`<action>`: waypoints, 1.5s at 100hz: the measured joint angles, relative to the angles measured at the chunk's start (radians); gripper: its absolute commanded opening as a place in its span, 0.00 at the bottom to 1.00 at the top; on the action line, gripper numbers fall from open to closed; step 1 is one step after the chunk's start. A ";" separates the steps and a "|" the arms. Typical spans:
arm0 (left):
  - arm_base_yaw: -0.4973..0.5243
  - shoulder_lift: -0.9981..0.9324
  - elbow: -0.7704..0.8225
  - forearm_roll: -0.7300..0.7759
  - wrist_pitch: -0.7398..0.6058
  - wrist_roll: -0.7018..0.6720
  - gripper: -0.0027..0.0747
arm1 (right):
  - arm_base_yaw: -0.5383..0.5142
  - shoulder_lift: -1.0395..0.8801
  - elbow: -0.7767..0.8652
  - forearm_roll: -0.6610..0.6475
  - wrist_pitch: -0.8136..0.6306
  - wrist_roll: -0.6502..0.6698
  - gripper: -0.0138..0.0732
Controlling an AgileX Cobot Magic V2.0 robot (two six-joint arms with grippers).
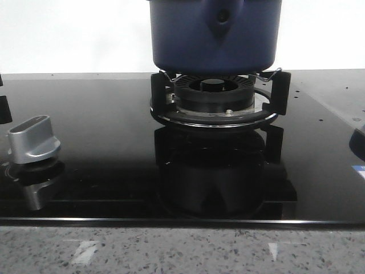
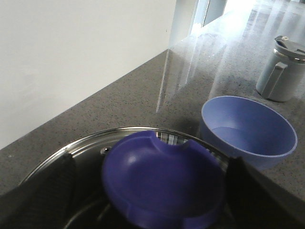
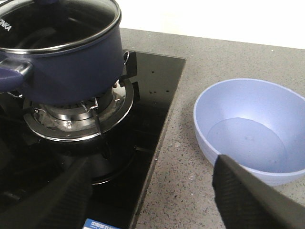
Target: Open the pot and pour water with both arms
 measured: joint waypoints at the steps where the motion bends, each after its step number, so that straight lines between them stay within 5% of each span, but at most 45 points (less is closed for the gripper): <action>1: 0.000 0.002 0.000 0.000 0.000 0.000 0.77 | 0.000 0.000 0.000 0.000 0.002 0.000 0.72; 69: -0.006 0.032 -0.004 -0.016 0.026 0.031 0.76 | 0.000 0.000 0.000 0.000 0.004 0.000 0.72; 102: -0.013 0.032 -0.008 -0.017 0.024 0.038 0.36 | 0.000 0.000 0.000 0.000 0.013 0.000 0.72; 150: -0.007 0.025 -0.010 -0.010 0.033 0.038 0.35 | 0.000 0.005 0.000 -0.010 0.031 0.009 0.72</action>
